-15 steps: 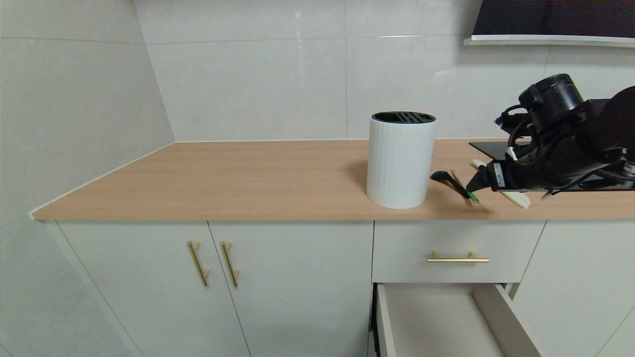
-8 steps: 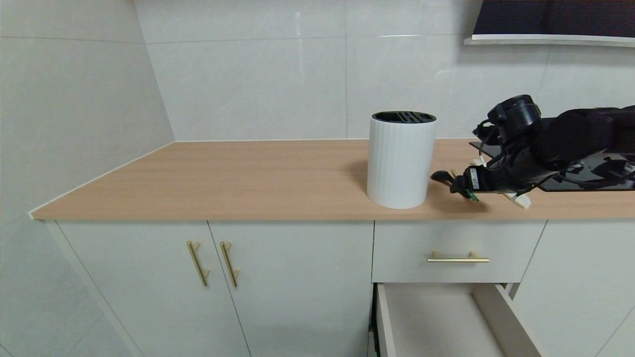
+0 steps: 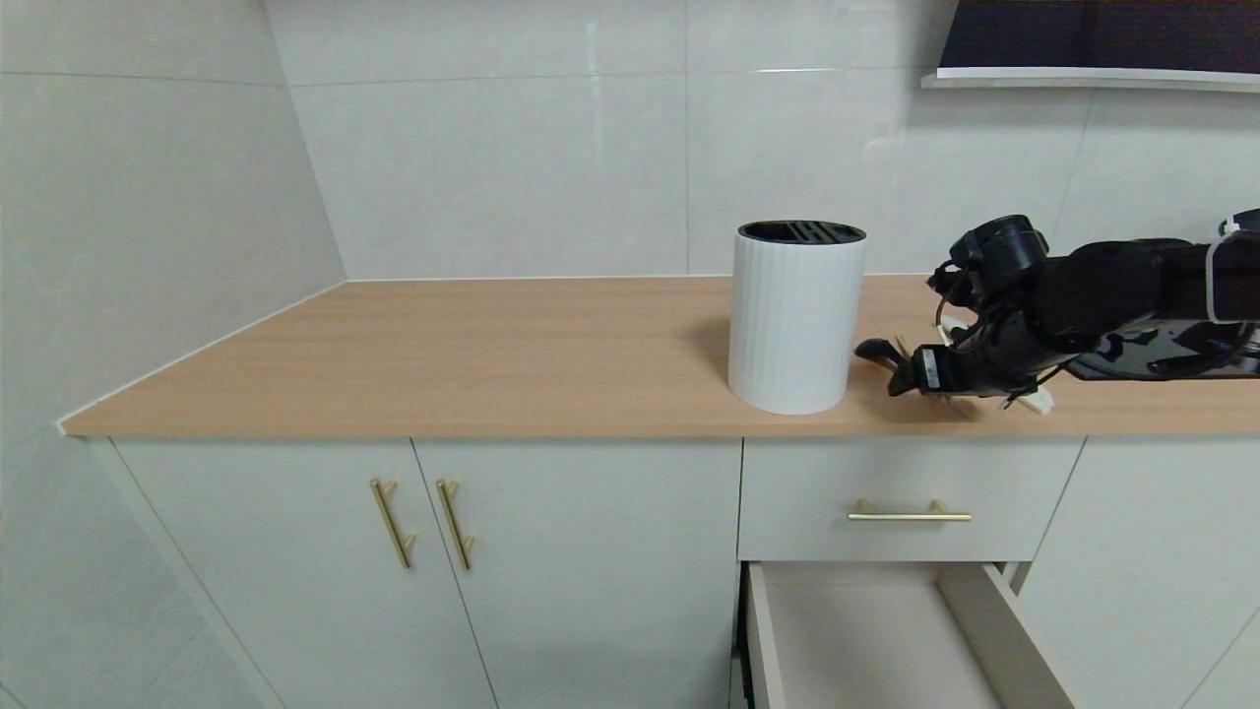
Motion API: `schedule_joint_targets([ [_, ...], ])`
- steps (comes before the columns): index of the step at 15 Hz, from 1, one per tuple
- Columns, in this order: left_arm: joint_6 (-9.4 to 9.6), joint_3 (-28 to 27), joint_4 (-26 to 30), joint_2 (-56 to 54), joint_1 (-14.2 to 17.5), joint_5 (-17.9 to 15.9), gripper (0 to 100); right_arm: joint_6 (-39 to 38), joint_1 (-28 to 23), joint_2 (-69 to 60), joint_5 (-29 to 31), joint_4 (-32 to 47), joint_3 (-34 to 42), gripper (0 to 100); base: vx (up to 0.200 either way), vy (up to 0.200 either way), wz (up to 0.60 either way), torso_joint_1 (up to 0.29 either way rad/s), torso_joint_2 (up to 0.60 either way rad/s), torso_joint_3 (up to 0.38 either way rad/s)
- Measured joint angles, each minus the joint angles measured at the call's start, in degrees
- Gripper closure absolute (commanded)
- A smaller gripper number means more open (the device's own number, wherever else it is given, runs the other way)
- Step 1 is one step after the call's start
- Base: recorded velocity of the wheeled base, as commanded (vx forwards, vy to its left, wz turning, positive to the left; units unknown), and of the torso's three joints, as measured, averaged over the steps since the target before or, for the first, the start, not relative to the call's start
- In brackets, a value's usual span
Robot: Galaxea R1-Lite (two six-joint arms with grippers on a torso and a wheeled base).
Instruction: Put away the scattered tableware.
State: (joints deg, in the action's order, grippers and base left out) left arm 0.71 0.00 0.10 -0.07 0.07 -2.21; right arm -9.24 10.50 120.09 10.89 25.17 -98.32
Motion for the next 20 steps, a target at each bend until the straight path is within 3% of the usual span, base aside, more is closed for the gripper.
schedule_joint_targets([
  [11,0.00,0.0,0.0,0.0,0.0,0.0,0,-0.2,-0.9,-1.4,0.5,0.5,0.4,100,0.000,0.000,0.00,0.000,0.00,0.000],
  [14,0.00,0.0,0.0,0.0,0.0,0.0,0,-2.2,-0.9,-5.7,-0.2,0.4,3.4,100,0.000,0.000,0.00,0.000,0.00,0.000],
  [20,-0.02,0.0,0.0,0.0,0.0,0.0,0,-2.5,0.5,-27.8,-11.8,0.2,18.5,100,0.000,0.000,0.00,0.000,0.00,0.000],
])
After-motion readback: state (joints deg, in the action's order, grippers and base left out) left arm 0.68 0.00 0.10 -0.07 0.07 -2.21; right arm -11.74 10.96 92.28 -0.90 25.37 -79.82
